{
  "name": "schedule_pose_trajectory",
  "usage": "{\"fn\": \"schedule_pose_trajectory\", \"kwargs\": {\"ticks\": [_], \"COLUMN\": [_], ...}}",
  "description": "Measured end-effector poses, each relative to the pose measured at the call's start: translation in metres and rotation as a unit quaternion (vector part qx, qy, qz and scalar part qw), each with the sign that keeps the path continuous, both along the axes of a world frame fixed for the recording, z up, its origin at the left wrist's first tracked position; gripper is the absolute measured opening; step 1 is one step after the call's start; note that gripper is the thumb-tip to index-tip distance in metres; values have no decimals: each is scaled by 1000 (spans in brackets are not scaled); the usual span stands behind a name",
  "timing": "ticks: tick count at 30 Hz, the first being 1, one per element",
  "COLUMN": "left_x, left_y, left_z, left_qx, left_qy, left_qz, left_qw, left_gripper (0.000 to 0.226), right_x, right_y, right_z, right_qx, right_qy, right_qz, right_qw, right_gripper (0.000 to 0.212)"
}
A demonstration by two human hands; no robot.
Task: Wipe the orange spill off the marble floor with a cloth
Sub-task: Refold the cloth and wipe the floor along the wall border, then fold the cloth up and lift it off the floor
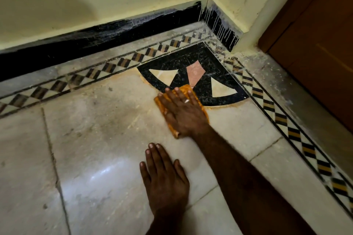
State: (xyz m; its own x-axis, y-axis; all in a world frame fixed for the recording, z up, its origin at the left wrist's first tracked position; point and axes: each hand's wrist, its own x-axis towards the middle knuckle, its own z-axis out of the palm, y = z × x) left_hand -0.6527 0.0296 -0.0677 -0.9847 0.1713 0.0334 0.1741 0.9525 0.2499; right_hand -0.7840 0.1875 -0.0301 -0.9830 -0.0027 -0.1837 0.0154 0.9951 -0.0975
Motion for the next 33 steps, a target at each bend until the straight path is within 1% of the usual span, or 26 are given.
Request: {"fn": "schedule_pose_trajectory", "kwargs": {"ticks": [3,7,10,12,13,15,17,19,20,23,25,26,27,28,30,31,32,33], "left_x": [1,2,2,1,0,-2,-5,-9,-13,-26,-27,-26,-22,-19,-7,-1,8,15], "left_y": [-1,0,2,2,1,-2,-9,-19,-28,-66,-102,-117,-135,-148,-165,-167,-166,-162], "left_z": [0,2,2,3,5,8,14,20,25,45,55,59,60,60,64,66,71,77], "left_qx": [-2,0,8,23,32,70,168,295,336,397,452,485,493,481,392,352,330,324], "left_qy": [2,13,10,3,-2,-11,-40,-88,-100,-101,-106,-119,-129,-132,-137,-148,-167,-184], "left_qz": [-3,-4,2,9,5,4,33,59,77,142,190,221,247,258,271,279,286,284], "left_qw": [1000,1000,1000,1000,999,997,984,950,933,901,865,838,825,827,868,881,884,883], "left_gripper": [67,66,66,66,65,62,61,57,51,46,45,43,44,47,47,46,44,45], "right_x": [21,84,134,161,172,183,174,142,124,94,100,109,121,133,155,163,169,171], "right_y": [48,108,110,81,58,0,-48,-74,-84,-114,-142,-155,-169,-179,-190,-188,-185,-178], "right_z": [1,0,0,-1,-1,-2,-8,-13,-12,-15,-17,-19,-19,-18,-16,-14,-9,-4], "right_qx": [25,58,49,34,32,32,16,-2,-11,-28,-54,-65,-75,-86,-103,-104,-120,-154], "right_qy": [-9,-36,-32,-40,-36,-7,13,36,46,49,60,63,65,67,84,116,156,203], "right_qz": [-107,-233,-322,-355,-349,-279,-168,-68,-32,40,77,99,119,131,148,161,168,149], "right_qw": [994,970,945,933,936,960,986,997,998,998,994,991,988,985,980,975,966,955], "right_gripper": [69,76,74,73,73,73,70,64,63,61,62,64,65,67,67,64,62,60]}}
